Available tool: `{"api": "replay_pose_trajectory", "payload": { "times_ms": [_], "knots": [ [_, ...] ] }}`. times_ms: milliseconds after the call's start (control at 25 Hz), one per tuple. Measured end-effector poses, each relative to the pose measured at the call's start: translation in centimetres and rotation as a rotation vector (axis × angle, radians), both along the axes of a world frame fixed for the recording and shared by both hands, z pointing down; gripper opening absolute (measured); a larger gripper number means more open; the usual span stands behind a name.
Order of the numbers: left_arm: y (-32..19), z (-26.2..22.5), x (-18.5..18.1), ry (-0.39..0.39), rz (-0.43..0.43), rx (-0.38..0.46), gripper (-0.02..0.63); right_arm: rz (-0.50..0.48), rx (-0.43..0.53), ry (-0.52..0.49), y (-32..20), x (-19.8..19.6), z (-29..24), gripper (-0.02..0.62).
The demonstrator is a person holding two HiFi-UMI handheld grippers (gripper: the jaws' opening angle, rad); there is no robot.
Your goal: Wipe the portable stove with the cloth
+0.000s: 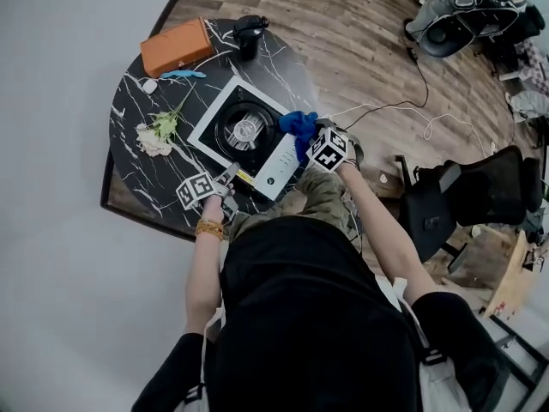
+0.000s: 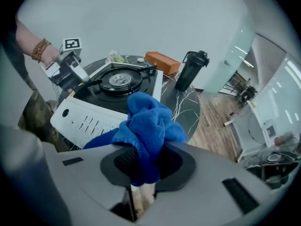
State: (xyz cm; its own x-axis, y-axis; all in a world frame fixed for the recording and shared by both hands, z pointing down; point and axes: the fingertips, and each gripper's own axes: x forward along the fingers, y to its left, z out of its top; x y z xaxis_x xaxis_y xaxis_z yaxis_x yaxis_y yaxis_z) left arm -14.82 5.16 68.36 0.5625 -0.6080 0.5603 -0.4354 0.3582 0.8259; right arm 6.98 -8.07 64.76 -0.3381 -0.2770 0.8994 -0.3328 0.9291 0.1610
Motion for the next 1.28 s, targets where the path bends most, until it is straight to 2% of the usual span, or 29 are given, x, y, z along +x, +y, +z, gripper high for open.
{"api": "replay_pose_trajectory", "payload": {
  "times_ms": [80,160,320,560,640,760,880,1000,1080,1160,1200,1280],
  "knots": [
    [0.0,-0.1,0.1,0.003,-0.008,0.002,0.235,0.031,0.049,-0.001,0.5,-0.3,-0.1,0.059],
    [0.0,-0.1,0.1,0.007,-0.021,0.004,0.235,-0.007,0.047,-0.025,2.0,-1.0,-0.2,0.057],
    [0.1,-0.2,-0.1,0.015,-0.030,0.001,0.235,-0.182,-0.039,-0.063,7.4,-3.9,0.0,0.057],
    [0.2,-0.1,0.0,0.029,-0.032,-0.003,0.235,-0.385,-0.185,-0.154,16.9,-9.6,-0.1,0.057],
    [0.2,-0.1,0.0,0.032,-0.036,-0.004,0.235,-0.427,-0.228,-0.176,19.2,-11.1,0.0,0.057],
    [0.3,-0.1,0.0,0.036,-0.034,-0.006,0.235,-0.431,-0.282,-0.190,19.9,-11.6,-0.2,0.058],
    [0.5,-0.1,-0.1,0.045,-0.033,-0.013,0.235,-0.389,-0.311,-0.265,18.4,-10.9,-1.3,0.060],
    [0.3,0.0,0.0,0.048,-0.031,-0.008,0.235,-0.198,-0.185,-0.320,12.0,-7.4,-2.7,0.063],
    [0.2,0.0,0.0,0.054,-0.034,-0.007,0.235,-0.052,-0.093,-0.292,6.8,-3.6,-3.2,0.063],
    [0.3,0.0,0.0,0.059,-0.035,-0.011,0.236,0.052,-0.058,-0.223,3.0,0.0,-2.9,0.063],
    [0.3,0.0,0.1,0.060,-0.034,-0.013,0.236,0.077,-0.070,-0.182,2.0,1.2,-2.4,0.063],
    [0.3,-0.1,0.1,0.059,-0.033,-0.017,0.236,0.062,-0.118,-0.110,1.8,2.2,-0.9,0.063]
  ]
}}
